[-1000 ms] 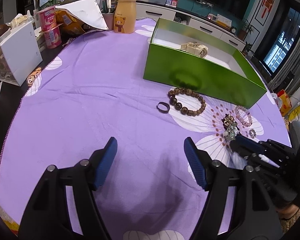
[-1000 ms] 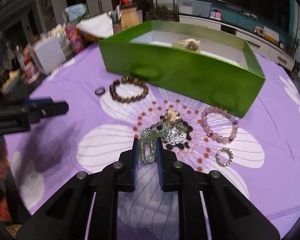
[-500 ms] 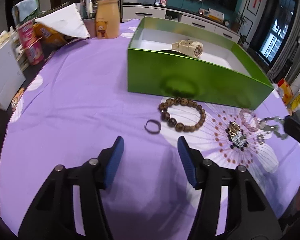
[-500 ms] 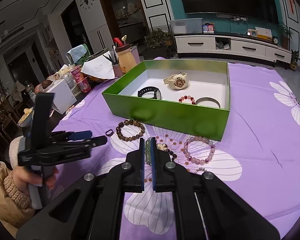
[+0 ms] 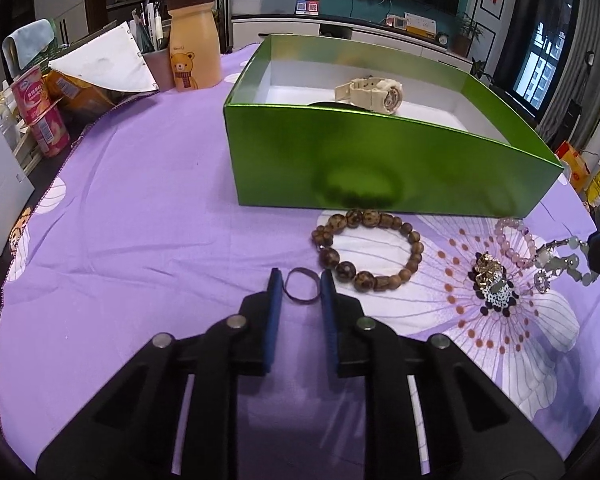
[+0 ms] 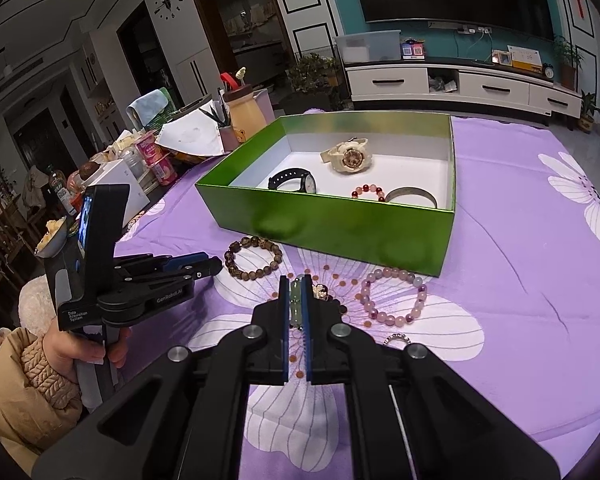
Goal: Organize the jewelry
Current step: 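Grasp the small dark ring with the left tool while the right tool grasps the green jade pendant, then carry the ring and jade pendant into the green box and open both tools, then grasp the jeweled ring with the right tool while the left tool reaches the black-and-white pendant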
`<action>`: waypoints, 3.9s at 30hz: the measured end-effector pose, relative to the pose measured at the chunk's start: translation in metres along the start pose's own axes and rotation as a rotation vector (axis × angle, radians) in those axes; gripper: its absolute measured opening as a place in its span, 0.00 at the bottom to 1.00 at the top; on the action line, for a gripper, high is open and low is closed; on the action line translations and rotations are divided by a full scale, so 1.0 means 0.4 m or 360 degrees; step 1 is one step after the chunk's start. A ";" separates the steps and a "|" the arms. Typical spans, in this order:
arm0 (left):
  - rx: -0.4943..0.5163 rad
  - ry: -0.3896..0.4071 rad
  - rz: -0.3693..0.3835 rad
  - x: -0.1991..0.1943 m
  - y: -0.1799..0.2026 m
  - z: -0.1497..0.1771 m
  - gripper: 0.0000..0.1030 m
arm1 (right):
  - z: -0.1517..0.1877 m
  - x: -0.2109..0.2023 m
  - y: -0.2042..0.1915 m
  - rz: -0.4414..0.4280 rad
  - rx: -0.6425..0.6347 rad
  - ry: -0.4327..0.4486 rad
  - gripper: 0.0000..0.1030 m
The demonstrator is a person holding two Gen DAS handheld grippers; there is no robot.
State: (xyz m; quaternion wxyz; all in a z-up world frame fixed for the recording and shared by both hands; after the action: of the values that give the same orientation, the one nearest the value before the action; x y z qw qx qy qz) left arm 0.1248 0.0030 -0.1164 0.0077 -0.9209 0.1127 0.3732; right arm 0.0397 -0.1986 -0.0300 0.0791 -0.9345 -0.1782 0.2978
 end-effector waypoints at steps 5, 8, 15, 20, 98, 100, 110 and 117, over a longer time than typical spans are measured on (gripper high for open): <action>-0.0042 -0.0013 0.0033 -0.027 0.005 0.018 0.19 | -0.001 0.000 0.002 0.0001 0.0006 0.0007 0.05; -0.0065 -0.0004 0.0063 -0.055 0.006 0.028 0.19 | -0.007 -0.009 0.005 0.0008 0.0007 0.0023 0.05; -0.0072 0.0087 0.0137 -0.126 0.018 -0.021 0.19 | -0.045 -0.041 0.011 0.0029 -0.0002 0.0090 0.05; -0.0043 0.0154 0.0162 -0.143 0.037 -0.102 0.19 | -0.103 -0.053 0.018 0.0052 -0.0038 0.0164 0.05; -0.0216 0.0077 0.0068 -0.160 -0.019 -0.064 0.73 | -0.031 -0.054 0.155 0.0261 0.0107 -0.0042 0.43; -0.0188 0.0057 0.0086 -0.164 -0.001 -0.039 0.73 | -0.004 -0.047 0.150 0.0264 0.0108 -0.0083 0.43; -0.0027 -0.0037 0.0214 -0.145 0.121 0.048 0.73 | 0.120 0.014 0.140 0.0303 0.0086 -0.0246 0.43; 0.0008 -0.0057 0.0242 -0.125 0.149 0.047 0.73 | 0.123 0.057 0.135 0.0333 -0.0002 -0.0257 0.43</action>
State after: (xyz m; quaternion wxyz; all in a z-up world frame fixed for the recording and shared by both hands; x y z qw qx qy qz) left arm 0.0642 -0.0432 -0.0912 -0.0164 -0.9028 0.1830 0.3887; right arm 0.0436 -0.2379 -0.0954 0.0325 -0.9211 -0.0856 0.3785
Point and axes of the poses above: each gripper's, at about its wrist camera, not at the fingertips, and x roughly the way its jaws point, y to its right, z to its underside, the point moved 3 cm from there along x, roughly the way its jaws point, and after that the axes turned 8 degrees about y, right-handed, at the moved point
